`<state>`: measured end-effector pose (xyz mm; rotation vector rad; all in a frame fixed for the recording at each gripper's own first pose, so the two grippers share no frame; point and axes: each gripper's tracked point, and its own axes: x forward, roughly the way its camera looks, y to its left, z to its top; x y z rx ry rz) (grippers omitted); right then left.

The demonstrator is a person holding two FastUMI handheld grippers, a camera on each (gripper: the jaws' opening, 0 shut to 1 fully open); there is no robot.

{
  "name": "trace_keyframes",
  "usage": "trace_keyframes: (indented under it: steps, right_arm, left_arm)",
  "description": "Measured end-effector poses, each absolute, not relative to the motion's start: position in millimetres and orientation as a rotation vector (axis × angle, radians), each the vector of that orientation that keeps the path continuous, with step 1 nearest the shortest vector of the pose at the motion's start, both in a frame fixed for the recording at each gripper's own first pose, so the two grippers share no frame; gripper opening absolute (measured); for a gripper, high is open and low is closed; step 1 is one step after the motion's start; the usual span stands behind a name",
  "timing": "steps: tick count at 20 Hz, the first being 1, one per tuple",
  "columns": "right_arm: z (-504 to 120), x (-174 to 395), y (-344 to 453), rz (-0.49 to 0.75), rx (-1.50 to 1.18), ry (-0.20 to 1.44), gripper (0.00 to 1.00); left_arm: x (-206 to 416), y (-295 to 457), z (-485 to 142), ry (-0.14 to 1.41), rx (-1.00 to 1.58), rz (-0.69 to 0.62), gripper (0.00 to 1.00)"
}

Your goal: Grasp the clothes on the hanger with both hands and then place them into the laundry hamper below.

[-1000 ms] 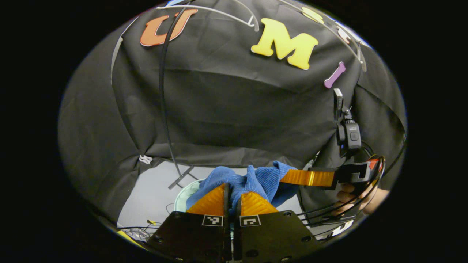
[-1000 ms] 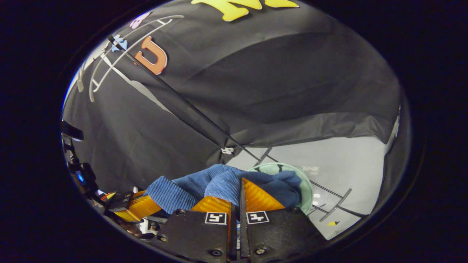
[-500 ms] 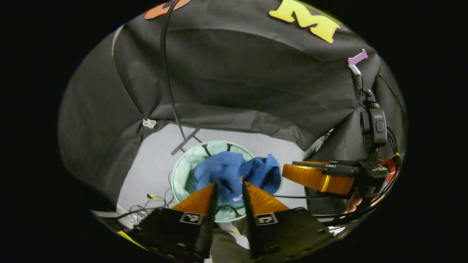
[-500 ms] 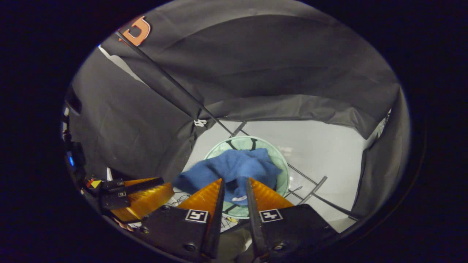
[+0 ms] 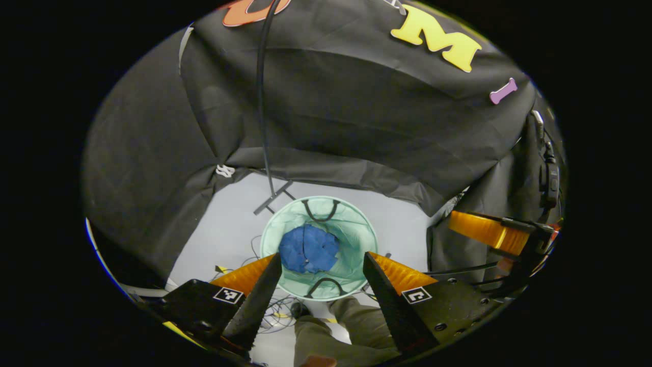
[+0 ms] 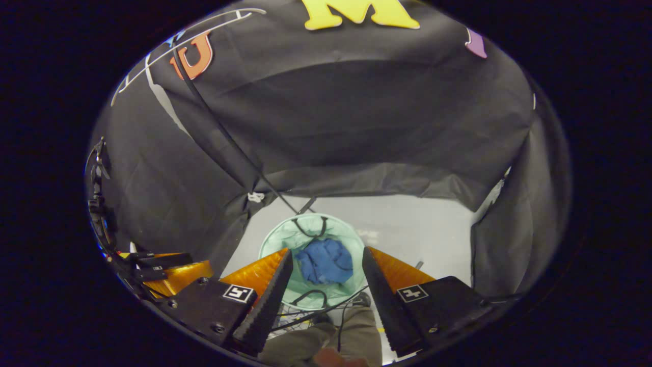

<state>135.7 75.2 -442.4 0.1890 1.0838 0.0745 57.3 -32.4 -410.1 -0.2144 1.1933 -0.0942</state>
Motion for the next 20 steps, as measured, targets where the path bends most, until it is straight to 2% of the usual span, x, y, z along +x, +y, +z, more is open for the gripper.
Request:
trace_keyframes:
  steps: [1, 3, 6, 7, 8, 11, 20]
  right_arm:
    - [-424.8, 133.9, 73.9, 0.06, 0.185, 1.049, 0.88]
    - [-395.1, 124.9, 70.3, 0.034, 0.171, 0.979, 0.88]
    - [-348.2, 112.8, 71.5, -0.009, 0.143, 0.87, 0.88]
    - [-340.2, 110.0, 72.2, -0.021, 0.14, 0.836, 0.87]
    - [-323.3, 103.5, 71.4, -0.033, 0.136, 0.8, 0.87]
    - [-274.8, 87.3, 64.8, -0.068, 0.125, 0.706, 0.87]
    - [-193.3, 57.3, 48.1, -0.067, 0.051, 0.52, 0.87]
  left_arm:
    - [57.9, -25.7, -401.1, 1.172, -0.193, -0.086, 1.0]
    - [60.5, -12.0, -377.7, 1.111, -0.141, -0.073, 0.97]
    - [63.7, -0.1, -335.3, 1.004, -0.094, -0.08, 0.97]
    - [66.3, 1.0, -318.6, 0.966, -0.09, -0.089, 1.0]
    - [69.3, 2.7, -301.5, 0.93, -0.088, -0.098, 0.97]
    - [73.1, -4.3, -266.3, 0.837, -0.091, -0.125, 0.97]
    - [60.7, -10.5, -172.3, 0.638, -0.075, -0.118, 0.97]
